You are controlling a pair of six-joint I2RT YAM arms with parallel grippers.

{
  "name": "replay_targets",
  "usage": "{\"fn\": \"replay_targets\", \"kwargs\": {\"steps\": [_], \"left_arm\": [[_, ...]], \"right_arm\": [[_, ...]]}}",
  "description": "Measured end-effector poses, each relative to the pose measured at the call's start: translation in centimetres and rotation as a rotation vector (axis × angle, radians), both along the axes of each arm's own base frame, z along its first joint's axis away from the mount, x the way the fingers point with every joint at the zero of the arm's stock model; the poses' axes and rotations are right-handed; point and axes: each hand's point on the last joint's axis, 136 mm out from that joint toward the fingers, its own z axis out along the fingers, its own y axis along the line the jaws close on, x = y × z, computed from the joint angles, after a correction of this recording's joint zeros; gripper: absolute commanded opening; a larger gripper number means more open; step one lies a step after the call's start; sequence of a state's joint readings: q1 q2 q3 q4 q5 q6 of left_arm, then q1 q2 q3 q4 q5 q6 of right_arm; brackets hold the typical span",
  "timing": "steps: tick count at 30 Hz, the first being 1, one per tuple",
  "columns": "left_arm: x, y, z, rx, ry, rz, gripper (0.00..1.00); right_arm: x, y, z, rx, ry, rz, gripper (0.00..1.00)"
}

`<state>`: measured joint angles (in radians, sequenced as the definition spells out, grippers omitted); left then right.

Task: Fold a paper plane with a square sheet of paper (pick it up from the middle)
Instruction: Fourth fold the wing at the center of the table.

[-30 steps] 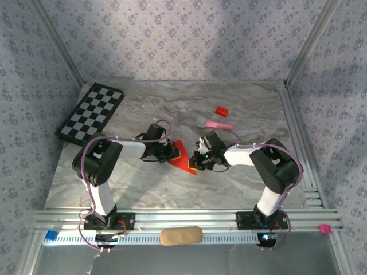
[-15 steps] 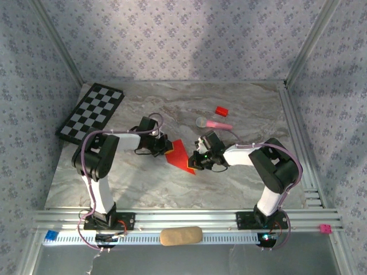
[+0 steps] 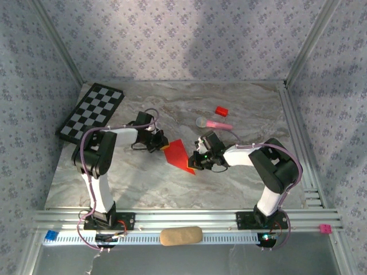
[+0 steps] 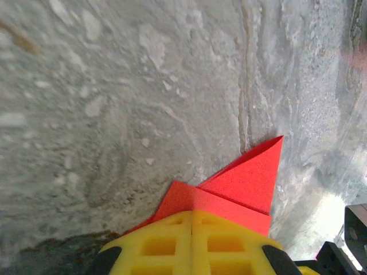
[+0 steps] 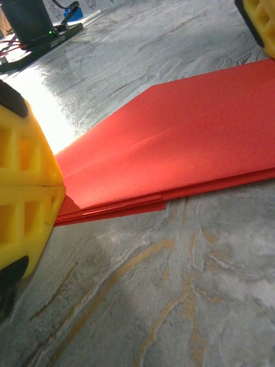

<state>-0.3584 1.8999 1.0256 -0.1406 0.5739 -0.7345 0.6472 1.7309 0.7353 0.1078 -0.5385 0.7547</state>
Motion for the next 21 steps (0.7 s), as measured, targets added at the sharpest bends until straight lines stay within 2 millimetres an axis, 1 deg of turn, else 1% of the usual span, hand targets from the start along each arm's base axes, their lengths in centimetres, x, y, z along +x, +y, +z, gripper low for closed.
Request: {"fn": "replay_targets", "kwargs": {"steps": [3, 8, 11, 13, 15, 16, 18, 20, 21], "left_arm": [[0.8, 0.7, 0.1, 0.023, -0.006, 0.017, 0.06], [2.6, 2.4, 0.3, 0.081, -0.035, 0.058, 0.06], [3.1, 2.7, 0.5, 0.095, -0.051, 0.062, 0.09], [3.0, 2.6, 0.7, 0.107, -0.057, 0.055, 0.09], [2.4, 2.1, 1.2, 0.117, -0.065, 0.037, 0.10], [2.1, 1.5, 1.8, 0.116, -0.078, 0.021, 0.10], [1.4, 0.0, 3.2, 0.108, -0.113, -0.018, 0.09], [0.3, -2.2, 4.5, 0.085, -0.147, -0.073, 0.08], [-0.3, -3.1, 4.8, 0.073, -0.155, -0.098, 0.08]], "right_arm": [[0.0, 0.1, 0.0, 0.001, -0.001, 0.001, 0.00], [0.0, 0.1, 0.0, 0.001, -0.001, 0.001, 0.00], [0.0, 0.1, 0.0, 0.001, -0.001, 0.001, 0.00], [0.0, 0.1, 0.0, 0.001, -0.001, 0.001, 0.00], [0.0, 0.1, 0.0, 0.001, -0.002, 0.001, 0.00], [0.0, 0.1, 0.0, 0.001, -0.001, 0.001, 0.00], [0.0, 0.1, 0.0, 0.001, -0.002, 0.001, 0.00], [0.0, 0.1, 0.0, 0.001, -0.002, 0.001, 0.00], [0.0, 0.1, 0.0, 0.001, -0.002, 0.001, 0.00]]}}
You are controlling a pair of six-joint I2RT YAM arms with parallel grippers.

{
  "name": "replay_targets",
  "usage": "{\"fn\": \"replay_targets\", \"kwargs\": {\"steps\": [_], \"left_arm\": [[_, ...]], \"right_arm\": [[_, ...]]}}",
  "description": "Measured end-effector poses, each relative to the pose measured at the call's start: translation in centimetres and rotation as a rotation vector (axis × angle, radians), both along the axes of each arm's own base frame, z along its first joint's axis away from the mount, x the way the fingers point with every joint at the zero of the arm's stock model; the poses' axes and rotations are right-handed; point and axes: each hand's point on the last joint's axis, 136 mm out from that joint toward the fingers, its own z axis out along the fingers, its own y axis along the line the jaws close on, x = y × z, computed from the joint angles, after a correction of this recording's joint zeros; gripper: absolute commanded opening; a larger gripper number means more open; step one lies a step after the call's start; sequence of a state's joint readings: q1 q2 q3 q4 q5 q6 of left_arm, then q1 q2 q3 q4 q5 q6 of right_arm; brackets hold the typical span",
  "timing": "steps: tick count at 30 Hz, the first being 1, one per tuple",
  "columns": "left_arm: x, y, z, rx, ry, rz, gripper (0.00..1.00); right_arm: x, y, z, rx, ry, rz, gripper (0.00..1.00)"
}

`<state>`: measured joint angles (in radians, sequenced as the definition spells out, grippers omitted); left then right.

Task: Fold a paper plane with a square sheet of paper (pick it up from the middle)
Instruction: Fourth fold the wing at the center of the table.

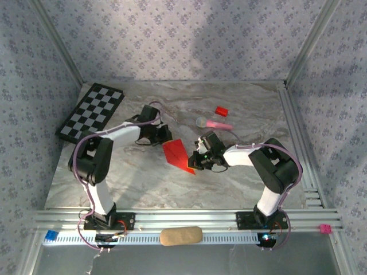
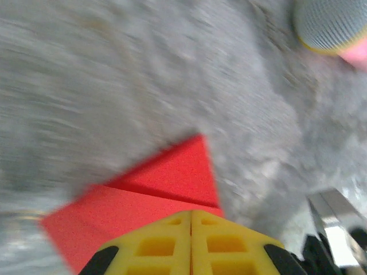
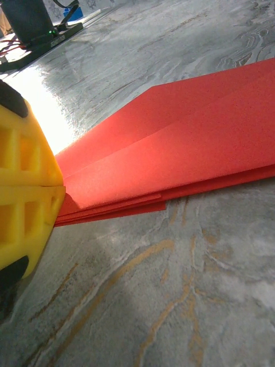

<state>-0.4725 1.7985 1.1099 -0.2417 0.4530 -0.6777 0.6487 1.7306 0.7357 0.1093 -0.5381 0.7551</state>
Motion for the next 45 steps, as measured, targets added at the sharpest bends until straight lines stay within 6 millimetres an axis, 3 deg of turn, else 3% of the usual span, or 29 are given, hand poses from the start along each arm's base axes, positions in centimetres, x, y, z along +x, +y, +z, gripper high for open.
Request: {"fn": "replay_targets", "kwargs": {"steps": [5, 12, 22, 38, 45], "left_arm": [[-3.1, -3.4, -0.6, -0.032, 0.022, -0.092, 0.07], [-4.9, -2.7, -4.8, 0.008, 0.118, -0.080, 0.05], [-4.7, -2.7, -4.8, 0.004, 0.104, -0.077, 0.05], [-4.6, -2.8, -4.8, 0.003, 0.096, -0.082, 0.05], [-4.6, -2.7, -4.8, -0.001, 0.100, -0.078, 0.05]], "right_arm": [[-0.1, 0.0, 0.1, -0.001, 0.001, 0.001, 0.00], [-0.6, -0.3, 0.2, -0.010, 0.011, 0.004, 0.00], [-2.5, -1.1, 0.8, -0.018, 0.020, 0.033, 0.00], [-5.4, -3.3, 0.0, -0.035, 0.042, 0.055, 0.01], [-5.0, -4.4, 1.0, -0.047, 0.037, -0.002, 0.19]]}}
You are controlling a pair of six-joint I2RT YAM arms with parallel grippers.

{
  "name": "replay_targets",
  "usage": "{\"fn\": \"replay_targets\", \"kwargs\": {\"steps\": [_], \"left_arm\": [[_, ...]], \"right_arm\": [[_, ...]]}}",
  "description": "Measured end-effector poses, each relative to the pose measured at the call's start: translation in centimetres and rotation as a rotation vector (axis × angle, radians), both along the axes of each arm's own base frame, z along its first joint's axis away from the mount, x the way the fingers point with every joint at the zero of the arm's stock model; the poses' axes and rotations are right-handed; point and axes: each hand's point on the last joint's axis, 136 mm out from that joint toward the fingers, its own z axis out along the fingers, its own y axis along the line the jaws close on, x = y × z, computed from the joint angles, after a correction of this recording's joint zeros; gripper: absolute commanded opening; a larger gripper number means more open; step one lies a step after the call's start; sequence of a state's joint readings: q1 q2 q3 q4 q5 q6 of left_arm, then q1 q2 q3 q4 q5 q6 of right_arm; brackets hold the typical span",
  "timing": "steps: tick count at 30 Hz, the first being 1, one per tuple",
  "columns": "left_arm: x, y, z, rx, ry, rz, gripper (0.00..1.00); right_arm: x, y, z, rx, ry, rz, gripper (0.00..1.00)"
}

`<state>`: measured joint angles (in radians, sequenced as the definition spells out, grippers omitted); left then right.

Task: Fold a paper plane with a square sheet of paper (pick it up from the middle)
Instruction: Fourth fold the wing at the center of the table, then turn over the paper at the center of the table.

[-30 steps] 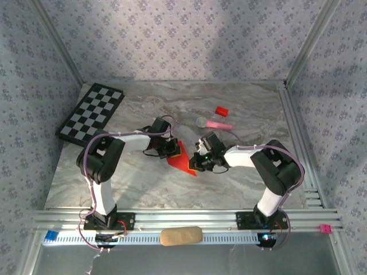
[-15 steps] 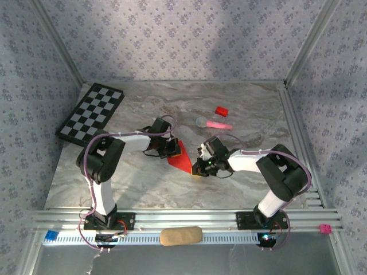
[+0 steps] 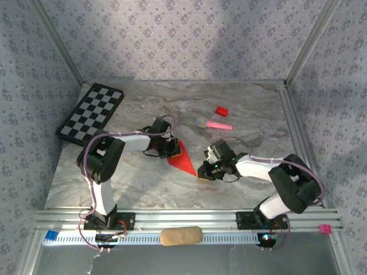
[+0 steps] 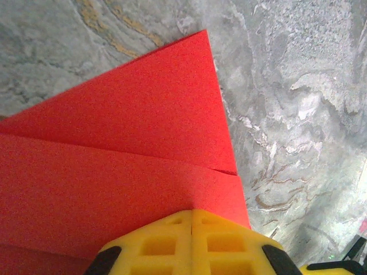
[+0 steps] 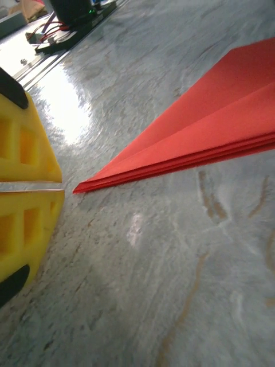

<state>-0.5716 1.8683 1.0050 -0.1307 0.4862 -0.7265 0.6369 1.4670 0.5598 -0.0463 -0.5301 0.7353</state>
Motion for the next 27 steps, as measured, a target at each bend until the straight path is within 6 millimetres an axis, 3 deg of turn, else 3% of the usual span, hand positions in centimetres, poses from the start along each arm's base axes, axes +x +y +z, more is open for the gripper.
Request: {"fn": "replay_targets", "kwargs": {"steps": [8, 27], "left_arm": [[0.1, 0.3, 0.0, -0.013, 0.027, 0.030, 0.04], [0.1, 0.5, 0.0, -0.054, 0.055, 0.053, 0.05]], "right_arm": [[0.4, -0.1, 0.3, 0.005, 0.038, -0.071, 0.26], [1.4, 1.2, -0.2, 0.026, 0.081, -0.113, 0.24]]}}
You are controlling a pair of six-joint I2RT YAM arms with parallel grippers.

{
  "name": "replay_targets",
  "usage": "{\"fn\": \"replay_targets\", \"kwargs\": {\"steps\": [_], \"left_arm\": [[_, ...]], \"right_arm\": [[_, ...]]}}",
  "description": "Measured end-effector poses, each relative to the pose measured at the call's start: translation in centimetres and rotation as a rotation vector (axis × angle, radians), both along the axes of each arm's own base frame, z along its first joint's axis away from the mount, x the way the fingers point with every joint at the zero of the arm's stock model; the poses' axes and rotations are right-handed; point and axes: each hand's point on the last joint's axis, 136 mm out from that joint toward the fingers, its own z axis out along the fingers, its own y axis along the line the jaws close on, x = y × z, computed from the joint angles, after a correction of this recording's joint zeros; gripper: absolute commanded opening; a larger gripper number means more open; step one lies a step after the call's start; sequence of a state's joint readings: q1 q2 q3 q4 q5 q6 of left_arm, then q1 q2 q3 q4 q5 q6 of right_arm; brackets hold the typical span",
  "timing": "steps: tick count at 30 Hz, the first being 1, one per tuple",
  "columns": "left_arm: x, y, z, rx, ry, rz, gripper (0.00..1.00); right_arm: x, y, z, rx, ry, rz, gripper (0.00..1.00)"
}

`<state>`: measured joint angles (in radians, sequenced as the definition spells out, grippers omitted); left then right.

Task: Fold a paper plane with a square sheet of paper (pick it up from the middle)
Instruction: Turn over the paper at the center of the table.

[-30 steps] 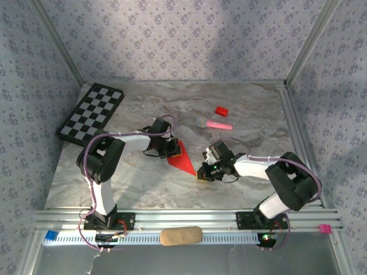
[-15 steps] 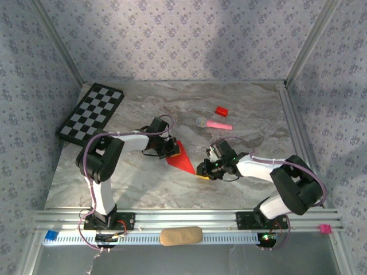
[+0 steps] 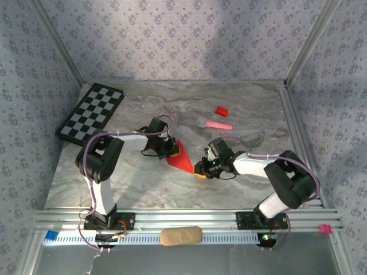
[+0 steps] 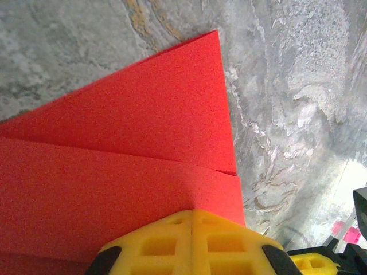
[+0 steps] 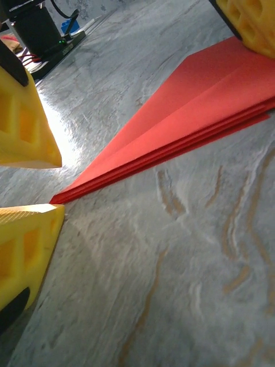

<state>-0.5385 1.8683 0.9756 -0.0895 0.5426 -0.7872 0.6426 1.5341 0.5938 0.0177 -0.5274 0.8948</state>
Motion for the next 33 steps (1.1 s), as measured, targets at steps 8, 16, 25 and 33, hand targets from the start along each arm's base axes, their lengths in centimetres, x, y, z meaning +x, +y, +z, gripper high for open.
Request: {"fn": "replay_targets", "kwargs": {"steps": [8, 16, 25, 33], "left_arm": [[0.05, 0.02, 0.04, -0.004, 0.000, 0.001, 0.05], [0.12, 0.15, 0.03, -0.007, 0.004, 0.007, 0.05], [0.10, 0.15, 0.01, -0.011, 0.009, 0.012, 0.05], [0.02, 0.11, -0.01, -0.018, 0.015, 0.014, 0.05]], "right_arm": [[0.09, 0.22, -0.20, -0.012, 0.003, 0.003, 0.23], [-0.33, -0.38, 0.04, -0.043, 0.008, -0.005, 0.25], [-0.15, -0.05, -0.23, -0.046, 0.024, -0.012, 0.25], [-0.04, 0.17, -0.37, -0.049, 0.054, -0.030, 0.25]]}}
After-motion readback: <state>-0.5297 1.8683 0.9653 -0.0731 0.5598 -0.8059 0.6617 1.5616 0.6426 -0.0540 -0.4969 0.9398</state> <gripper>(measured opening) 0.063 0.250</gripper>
